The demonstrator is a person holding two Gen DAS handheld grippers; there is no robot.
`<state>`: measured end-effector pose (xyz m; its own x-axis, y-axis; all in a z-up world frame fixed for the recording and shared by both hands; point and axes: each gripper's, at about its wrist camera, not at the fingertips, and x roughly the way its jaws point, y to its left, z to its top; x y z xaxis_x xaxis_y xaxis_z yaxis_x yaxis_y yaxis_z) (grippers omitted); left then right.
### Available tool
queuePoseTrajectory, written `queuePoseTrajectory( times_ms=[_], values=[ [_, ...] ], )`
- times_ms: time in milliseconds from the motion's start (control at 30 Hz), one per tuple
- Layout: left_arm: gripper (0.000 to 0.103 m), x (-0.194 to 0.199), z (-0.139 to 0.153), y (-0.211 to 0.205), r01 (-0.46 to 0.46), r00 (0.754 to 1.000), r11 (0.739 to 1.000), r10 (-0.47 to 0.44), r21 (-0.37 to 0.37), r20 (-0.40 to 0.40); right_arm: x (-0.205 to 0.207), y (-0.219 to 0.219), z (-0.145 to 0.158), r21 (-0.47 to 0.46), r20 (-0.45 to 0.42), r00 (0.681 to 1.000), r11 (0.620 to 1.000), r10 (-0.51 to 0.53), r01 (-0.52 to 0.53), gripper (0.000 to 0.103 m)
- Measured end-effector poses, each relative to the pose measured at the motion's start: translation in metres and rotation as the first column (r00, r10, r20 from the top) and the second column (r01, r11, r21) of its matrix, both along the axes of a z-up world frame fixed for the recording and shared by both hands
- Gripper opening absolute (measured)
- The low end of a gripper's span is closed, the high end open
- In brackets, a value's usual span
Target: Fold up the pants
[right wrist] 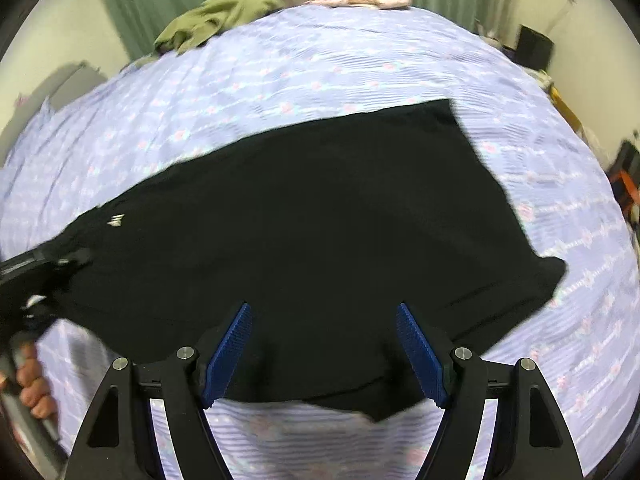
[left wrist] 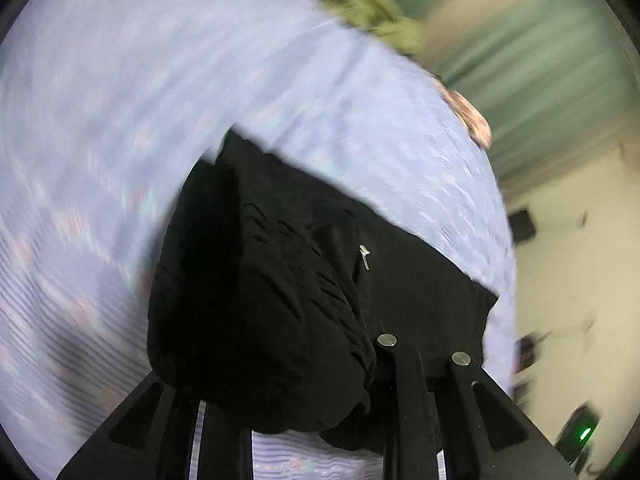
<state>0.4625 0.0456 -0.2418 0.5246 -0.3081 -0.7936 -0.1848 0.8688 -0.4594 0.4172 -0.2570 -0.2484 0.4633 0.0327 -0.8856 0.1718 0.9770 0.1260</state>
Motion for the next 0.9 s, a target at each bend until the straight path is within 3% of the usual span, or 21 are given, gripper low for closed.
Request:
queuePoseTrajectory(
  times_ms=[67,133,200,233,267,300,467,600,733,900],
  values=[
    [0.023,0.001,0.037,-0.033,0.066,0.995,0.977,-0.078,0.202,0.054,-0.007,-0.019,0.008,0.004,0.013,0.999,0.999,-0.037,0.037,0.075],
    [0.023,0.000,0.058,-0.061,0.113,0.986,0.939,-0.147,0.324,0.081,-0.016,-0.039,0.017,-0.006,0.028,0.997,0.997,-0.076,0.077,0.075],
    [0.023,0.002,0.076,-0.107,0.187,0.960,0.859,-0.263,0.477,0.096,-0.025,-0.062,0.025,-0.018,0.036,0.992,0.992,-0.123,0.123,0.075],
    [0.023,0.005,0.079,-0.124,0.212,0.949,0.834,-0.300,0.509,0.098,-0.029,-0.073,0.028,-0.022,0.038,0.989,0.989,-0.146,0.147,0.075],
    [0.023,0.006,0.082,-0.150,0.249,0.929,0.792,-0.358,0.557,0.095,-0.034,-0.084,0.030,-0.023,0.041,0.984,0.985,-0.171,0.172,0.075],
    [0.023,0.006,0.079,-0.168,0.273,0.915,0.772,-0.393,0.575,0.093,-0.039,-0.095,0.033,-0.025,0.047,0.979,0.980,-0.198,0.199,0.075],
    [0.021,0.030,0.060,-0.265,0.446,0.824,0.699,-0.564,0.560,0.048,-0.058,-0.140,0.031,-0.035,0.045,0.949,0.949,-0.313,0.314,0.075],
    [0.019,0.044,0.026,-0.322,0.558,0.781,0.670,-0.623,0.490,-0.038,-0.076,-0.166,0.023,-0.028,0.034,0.922,0.921,-0.387,0.388,0.075],
    [0.019,0.053,-0.013,-0.365,0.632,0.757,0.666,-0.639,0.397,-0.135,-0.088,-0.186,0.013,-0.028,0.011,0.897,0.897,-0.441,0.442,0.075],
    [0.019,0.038,-0.023,-0.392,0.638,0.743,0.640,-0.657,0.429,-0.125,-0.096,-0.201,0.006,-0.039,-0.005,0.880,0.879,-0.475,0.475,0.075]
  ],
)
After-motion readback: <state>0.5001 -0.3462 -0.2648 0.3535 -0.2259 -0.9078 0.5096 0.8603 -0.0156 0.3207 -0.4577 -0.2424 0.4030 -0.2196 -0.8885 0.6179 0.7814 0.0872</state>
